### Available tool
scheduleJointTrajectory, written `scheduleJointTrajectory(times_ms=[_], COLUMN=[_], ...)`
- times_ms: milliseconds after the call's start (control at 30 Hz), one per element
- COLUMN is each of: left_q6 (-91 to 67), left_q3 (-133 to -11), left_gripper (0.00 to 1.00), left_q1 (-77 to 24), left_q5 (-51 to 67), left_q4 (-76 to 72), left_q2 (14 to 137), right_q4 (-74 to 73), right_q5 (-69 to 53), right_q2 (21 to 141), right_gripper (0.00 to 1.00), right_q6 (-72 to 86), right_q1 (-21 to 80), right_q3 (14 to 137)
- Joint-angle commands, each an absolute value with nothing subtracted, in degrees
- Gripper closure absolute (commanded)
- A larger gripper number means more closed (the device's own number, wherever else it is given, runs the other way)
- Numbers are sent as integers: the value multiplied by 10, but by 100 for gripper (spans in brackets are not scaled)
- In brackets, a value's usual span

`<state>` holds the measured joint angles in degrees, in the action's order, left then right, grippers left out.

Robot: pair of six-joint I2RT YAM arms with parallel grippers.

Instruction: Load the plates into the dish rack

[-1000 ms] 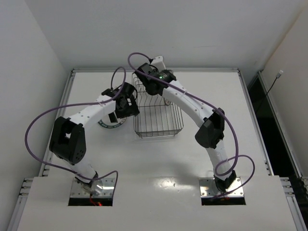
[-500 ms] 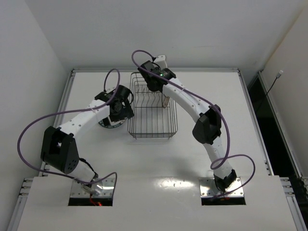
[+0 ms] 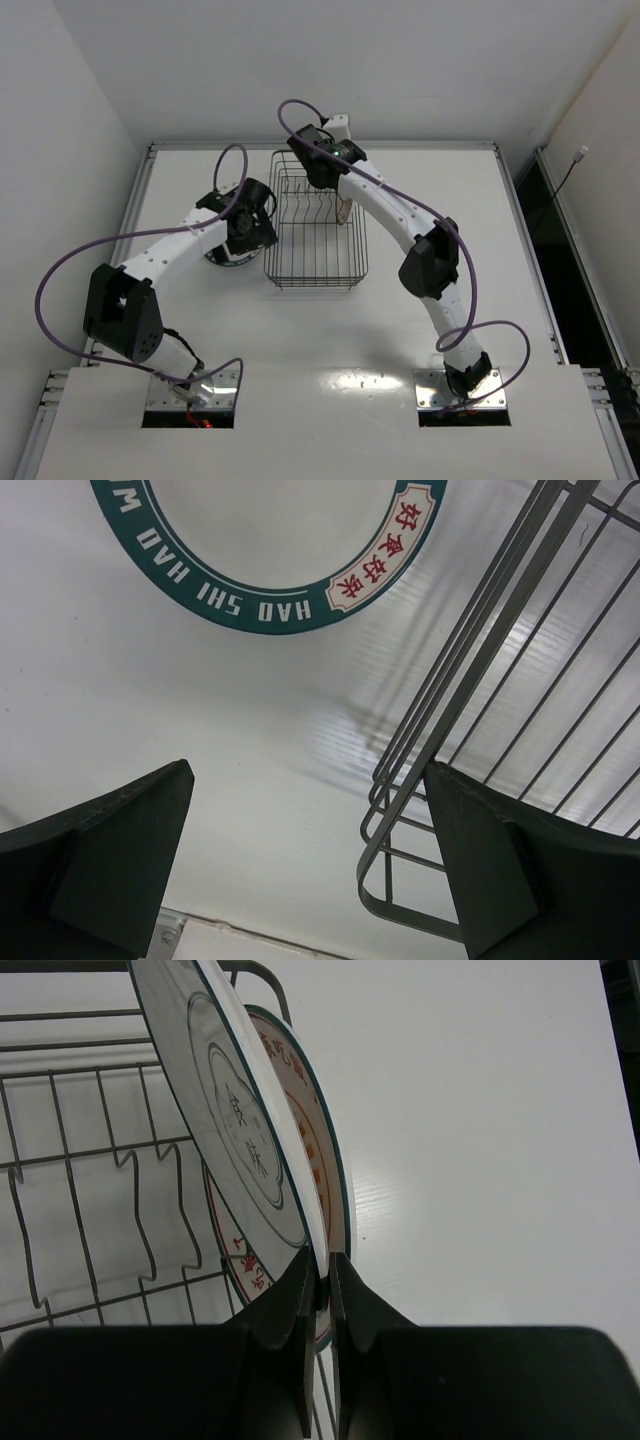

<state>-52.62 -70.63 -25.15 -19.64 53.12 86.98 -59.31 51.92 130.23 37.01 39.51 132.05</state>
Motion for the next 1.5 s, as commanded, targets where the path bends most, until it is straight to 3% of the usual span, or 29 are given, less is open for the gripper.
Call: scheduleJointTrajectory(times_ms=[0,467,500,600,667,700,800,1033,1233,1467], left_q6=[-541,-572,-567,-553,-544,-544,-539,-524,-422,-259], left_q3=[-707,-725,-725,-725,-725,-725,-720,-713,-715,-711], left_gripper=[0,0,0,0,0,0,0,0,0,0], left_q1=[-257,-285,-285,-285,-285,-285,-285,-247,-241,-223], left_q5=[-214,-203,-217,-256,-275,-294,-325,-389,-469,-416], left_q4=[558,558,558,569,569,569,569,562,548,413], left_q2=[855,845,845,833,826,819,805,812,935,987], right_q4=[-634,-689,-689,-689,-694,-694,-702,-608,-564,-600], right_q5=[509,442,442,435,427,422,417,267,135,98], right_q2=[1308,1334,1334,1297,1278,1267,1223,1077,956,870], right_gripper=[100,100,87,62,53,42,19,10,6,5], right_q6=[414,533,539,539,533,533,517,469,436,385], right_q1=[399,420,420,420,420,420,420,415,415,410], right_q3=[1355,1291,1285,1274,1274,1280,1296,1236,1175,1155])
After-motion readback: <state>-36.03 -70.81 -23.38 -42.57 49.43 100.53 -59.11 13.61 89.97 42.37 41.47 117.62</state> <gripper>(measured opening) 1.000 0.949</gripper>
